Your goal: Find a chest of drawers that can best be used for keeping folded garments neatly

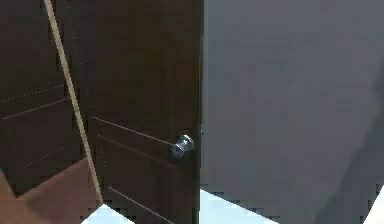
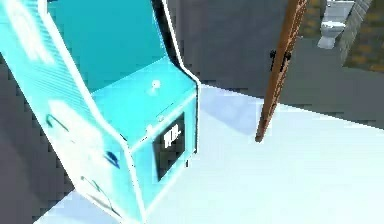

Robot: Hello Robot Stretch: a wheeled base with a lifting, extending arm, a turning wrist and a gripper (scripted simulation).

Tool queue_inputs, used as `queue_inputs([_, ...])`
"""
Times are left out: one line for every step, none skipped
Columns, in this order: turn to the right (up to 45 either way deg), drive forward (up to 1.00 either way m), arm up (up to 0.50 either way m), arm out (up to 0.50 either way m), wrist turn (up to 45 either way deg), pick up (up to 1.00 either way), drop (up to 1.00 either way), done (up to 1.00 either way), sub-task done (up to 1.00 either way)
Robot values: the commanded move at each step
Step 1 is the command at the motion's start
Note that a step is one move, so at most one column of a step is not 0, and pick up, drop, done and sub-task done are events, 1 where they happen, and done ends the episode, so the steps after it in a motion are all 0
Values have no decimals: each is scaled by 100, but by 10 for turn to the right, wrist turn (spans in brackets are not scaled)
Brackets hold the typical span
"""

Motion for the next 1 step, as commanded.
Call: queue_inputs([450,0,0,0,0,0,0,0,0])
